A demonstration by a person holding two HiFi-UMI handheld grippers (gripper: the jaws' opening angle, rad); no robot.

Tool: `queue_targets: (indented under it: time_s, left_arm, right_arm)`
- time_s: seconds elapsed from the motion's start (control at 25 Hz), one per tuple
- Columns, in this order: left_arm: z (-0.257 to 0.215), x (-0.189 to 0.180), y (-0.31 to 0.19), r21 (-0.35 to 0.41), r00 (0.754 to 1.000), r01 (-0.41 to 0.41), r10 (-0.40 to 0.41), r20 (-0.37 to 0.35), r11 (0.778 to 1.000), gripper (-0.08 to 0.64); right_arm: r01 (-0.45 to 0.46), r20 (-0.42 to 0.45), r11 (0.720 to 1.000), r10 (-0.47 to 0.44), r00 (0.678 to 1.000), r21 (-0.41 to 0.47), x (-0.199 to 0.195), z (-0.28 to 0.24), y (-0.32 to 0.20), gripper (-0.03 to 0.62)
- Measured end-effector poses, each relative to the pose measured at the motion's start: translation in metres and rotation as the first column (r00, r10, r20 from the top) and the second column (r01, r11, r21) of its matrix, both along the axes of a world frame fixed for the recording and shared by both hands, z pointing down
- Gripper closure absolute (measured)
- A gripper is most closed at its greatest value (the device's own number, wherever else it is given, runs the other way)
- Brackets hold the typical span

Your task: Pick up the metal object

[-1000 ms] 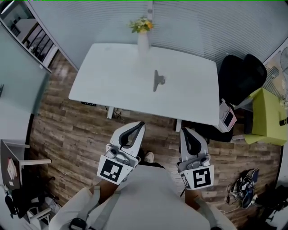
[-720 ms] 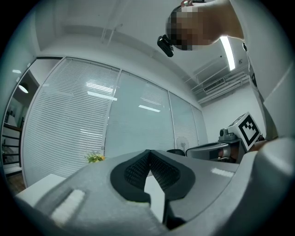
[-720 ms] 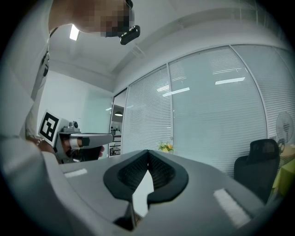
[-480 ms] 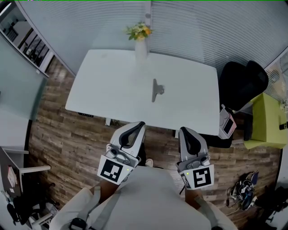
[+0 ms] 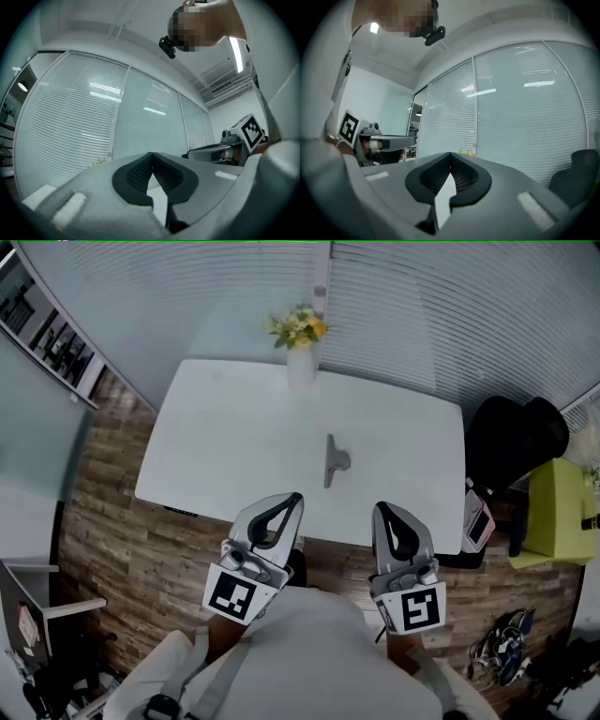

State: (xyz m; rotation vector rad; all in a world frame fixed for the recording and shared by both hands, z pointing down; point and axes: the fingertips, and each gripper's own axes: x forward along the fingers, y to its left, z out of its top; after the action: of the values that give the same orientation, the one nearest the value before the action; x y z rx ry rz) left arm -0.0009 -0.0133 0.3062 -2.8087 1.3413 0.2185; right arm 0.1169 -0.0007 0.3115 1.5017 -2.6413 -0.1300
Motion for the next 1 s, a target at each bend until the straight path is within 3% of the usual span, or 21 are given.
queue_targets:
  time_s: [0.56,0.84,1.0]
  left_arm:
    - [0.002,-0.036,-0.121,0.008,0.999,-0.043,0.043,-0.004,0.999,0.558]
    - [0.016,-0.036,-0.152,-0.016,0.998,-0.068,0.068,-0.01,0.998,0.558]
    - [0.026,-0.029,-0.163,-0.042,0.996,-0.09,0.09,-0.008,0.995,0.558]
  right_arm:
    - [-0.017,-0.012,0.999,0.017,1.0,0.034,-0.042,-0.005,-0.118,0.588]
    - [-0.04,0.029,0.999,0.04,0.999,0.002,-0.049,0.0,-0.149,0.588]
    - [-0.041,-0.005,0.999,0.041,0.999,0.001,-0.042,0.008,-0.158,0.588]
